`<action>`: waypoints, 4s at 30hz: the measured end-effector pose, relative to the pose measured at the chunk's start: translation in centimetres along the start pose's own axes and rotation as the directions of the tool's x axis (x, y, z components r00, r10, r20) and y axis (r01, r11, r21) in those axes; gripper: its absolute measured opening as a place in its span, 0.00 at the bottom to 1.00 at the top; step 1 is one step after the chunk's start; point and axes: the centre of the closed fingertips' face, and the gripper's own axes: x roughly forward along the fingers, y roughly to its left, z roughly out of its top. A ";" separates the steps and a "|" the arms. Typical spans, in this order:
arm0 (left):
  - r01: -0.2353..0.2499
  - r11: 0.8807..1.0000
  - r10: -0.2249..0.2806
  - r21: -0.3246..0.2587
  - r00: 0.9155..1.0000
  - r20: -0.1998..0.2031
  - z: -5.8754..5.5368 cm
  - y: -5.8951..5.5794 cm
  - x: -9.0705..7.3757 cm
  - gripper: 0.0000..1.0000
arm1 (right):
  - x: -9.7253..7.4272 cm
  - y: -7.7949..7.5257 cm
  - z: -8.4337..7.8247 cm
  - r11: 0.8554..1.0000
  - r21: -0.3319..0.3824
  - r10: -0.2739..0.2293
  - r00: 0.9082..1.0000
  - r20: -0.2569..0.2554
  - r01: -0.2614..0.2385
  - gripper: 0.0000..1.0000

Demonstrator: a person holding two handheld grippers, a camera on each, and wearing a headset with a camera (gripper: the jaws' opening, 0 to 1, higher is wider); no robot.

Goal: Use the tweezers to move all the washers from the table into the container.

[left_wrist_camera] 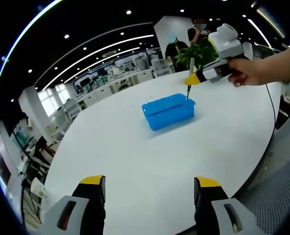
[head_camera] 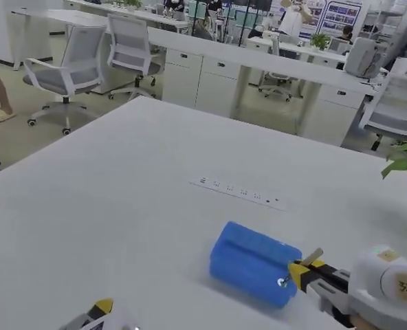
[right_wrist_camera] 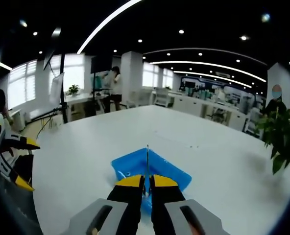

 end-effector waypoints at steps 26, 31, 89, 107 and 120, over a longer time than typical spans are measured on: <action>0.023 1.000 -0.023 -0.005 0.999 -0.036 -0.7 -0.4 0.4 0.74 | 4.6 -1.7 -4.9 0.998 0.048 -0.034 0.984 -0.172 0.043 0.02; 0.033 0.999 -0.033 0.001 0.999 -0.043 -0.7 -0.6 0.5 0.74 | 5.1 -1.6 -5.7 0.998 0.058 -0.007 0.977 -0.215 0.020 0.03; 0.797 0.587 -0.809 0.138 0.575 0.121 18.7 -9.5 -5.8 0.11 | -10.6 15.9 1.7 0.717 -0.086 0.669 0.718 -0.193 -0.692 0.03; 0.824 0.524 -0.850 0.215 0.524 0.063 18.6 -10.0 -6.2 0.00 | -11.0 15.7 1.1 0.702 -0.038 0.700 0.698 -0.148 -0.712 0.06; 0.844 0.497 -0.867 0.201 0.491 0.080 19.5 -9.5 -7.2 0.00 | -12.1 15.8 3.0 0.648 0.052 0.757 0.650 0.070 -0.760 0.07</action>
